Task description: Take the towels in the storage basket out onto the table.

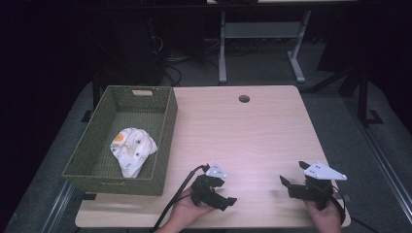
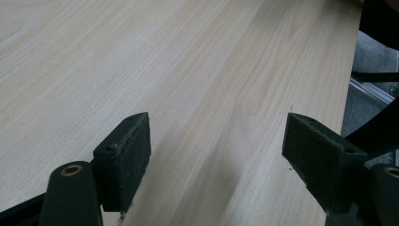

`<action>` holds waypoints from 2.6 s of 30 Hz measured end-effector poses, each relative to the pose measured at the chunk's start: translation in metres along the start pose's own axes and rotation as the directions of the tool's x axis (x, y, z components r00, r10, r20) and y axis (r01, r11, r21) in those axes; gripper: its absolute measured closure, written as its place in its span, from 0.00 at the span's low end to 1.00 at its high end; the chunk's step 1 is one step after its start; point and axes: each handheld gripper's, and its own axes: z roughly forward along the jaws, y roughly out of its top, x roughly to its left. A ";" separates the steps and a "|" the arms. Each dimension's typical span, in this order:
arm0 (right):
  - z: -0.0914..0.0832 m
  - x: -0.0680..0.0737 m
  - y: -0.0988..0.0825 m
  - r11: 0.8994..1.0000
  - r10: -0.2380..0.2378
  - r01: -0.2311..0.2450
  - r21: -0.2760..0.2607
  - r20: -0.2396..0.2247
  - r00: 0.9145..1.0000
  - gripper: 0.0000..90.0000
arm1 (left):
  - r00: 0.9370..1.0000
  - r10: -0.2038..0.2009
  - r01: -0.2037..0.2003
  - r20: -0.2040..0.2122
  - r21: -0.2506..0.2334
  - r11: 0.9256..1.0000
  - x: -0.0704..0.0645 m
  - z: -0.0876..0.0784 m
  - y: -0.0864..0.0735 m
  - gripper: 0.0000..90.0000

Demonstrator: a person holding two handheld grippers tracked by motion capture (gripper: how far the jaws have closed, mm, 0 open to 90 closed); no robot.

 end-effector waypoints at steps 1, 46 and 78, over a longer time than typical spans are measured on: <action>0.000 0.000 0.000 1.000 -0.001 0.001 0.000 -0.001 1.000 0.15 | 1.000 -0.002 0.002 -0.002 0.002 1.000 0.000 0.000 0.000 0.26; 0.000 0.003 0.005 1.000 -0.012 0.012 -0.008 0.013 1.000 0.15 | 0.993 -0.106 0.107 -0.055 0.016 0.994 0.065 -0.132 0.067 0.24; -0.001 0.003 0.006 1.000 -0.013 0.013 -0.007 0.016 1.000 0.15 | 0.959 -0.247 0.244 -0.142 -0.041 0.969 0.122 -0.207 0.051 0.25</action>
